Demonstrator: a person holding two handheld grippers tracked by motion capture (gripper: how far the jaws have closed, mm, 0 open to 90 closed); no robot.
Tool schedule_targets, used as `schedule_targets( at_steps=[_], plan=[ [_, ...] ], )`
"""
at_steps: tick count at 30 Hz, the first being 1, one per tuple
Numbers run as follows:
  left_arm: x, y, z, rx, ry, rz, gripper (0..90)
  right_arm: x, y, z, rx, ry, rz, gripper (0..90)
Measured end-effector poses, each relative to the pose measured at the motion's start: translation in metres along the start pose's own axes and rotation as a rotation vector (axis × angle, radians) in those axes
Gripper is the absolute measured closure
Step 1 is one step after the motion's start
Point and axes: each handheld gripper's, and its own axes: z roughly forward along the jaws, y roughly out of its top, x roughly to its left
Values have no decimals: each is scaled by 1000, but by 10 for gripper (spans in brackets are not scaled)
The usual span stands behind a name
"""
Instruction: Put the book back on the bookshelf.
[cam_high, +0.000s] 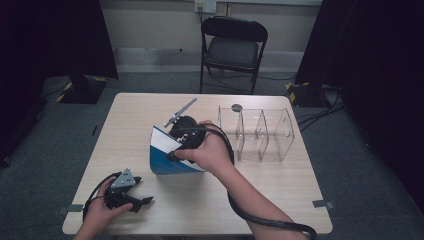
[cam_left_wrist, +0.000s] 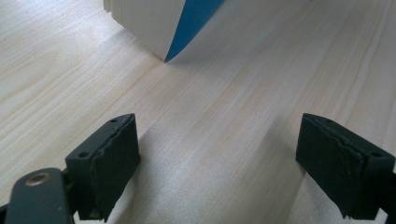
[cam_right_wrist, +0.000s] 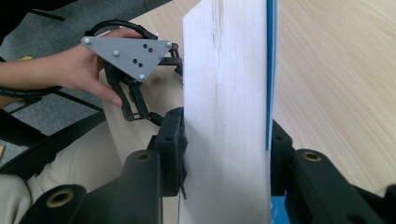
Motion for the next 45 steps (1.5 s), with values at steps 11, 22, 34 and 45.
schedule_targets(
  at_steps=[11,22,34,45],
  plan=[
    [0,0,0,1,-2,1,127,-5,6,1,12,6,20,603],
    [0,0,0,2,-2,2,126,-15,14,2,18,14,47,598],
    [0,0,0,1,-2,1,127,-27,24,6,-20,1,-10,577],
    [0,0,0,3,-2,2,126,-31,26,11,-56,-6,-126,556]
  ],
)
